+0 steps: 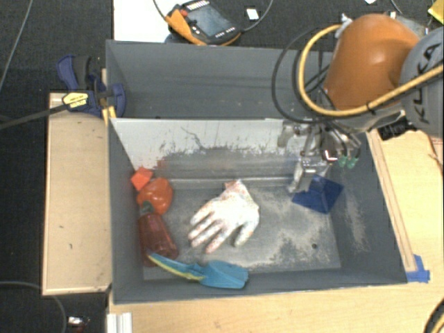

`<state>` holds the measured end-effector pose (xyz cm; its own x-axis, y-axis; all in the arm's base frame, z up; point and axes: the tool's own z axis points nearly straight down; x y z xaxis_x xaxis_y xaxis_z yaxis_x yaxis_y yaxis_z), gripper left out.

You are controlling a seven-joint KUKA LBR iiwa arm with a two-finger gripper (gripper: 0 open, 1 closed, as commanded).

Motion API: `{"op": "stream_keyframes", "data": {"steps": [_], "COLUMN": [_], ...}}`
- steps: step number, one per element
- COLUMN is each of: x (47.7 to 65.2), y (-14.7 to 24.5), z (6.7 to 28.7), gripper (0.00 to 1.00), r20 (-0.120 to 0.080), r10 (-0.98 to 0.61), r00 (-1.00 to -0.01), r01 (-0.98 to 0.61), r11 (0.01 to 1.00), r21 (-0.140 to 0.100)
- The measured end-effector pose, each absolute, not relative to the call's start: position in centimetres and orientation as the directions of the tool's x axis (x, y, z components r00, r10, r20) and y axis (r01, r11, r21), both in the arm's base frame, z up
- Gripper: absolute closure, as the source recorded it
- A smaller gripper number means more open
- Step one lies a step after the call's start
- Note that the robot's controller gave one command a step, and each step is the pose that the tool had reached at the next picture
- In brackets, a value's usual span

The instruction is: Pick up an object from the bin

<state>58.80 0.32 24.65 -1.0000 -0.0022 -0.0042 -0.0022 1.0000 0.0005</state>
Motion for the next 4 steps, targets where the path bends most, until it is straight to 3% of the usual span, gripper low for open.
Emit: {"op": "stream_keyframes", "data": {"steps": [1, 2, 3, 4], "x": [58.8, 56.3, 56.9, 56.6], "y": [0.3, 2.9, 2.7, 4.7], "z": [24.6, 21.2, 17.6, 11.8], "gripper": [0.0, 0.0, 0.0, 0.0], "r20": [-0.004, -0.004, -0.011, -0.011], "r10": [-0.002, -0.083, -0.099, -0.226], "r00": [-1.0, -0.997, -0.995, -0.974], "r01": [-0.002, -0.083, -0.099, -0.226], "r11": [1.0, 0.997, 0.995, 0.974], "r21": [0.001, 0.001, -0.001, 0.0]}}
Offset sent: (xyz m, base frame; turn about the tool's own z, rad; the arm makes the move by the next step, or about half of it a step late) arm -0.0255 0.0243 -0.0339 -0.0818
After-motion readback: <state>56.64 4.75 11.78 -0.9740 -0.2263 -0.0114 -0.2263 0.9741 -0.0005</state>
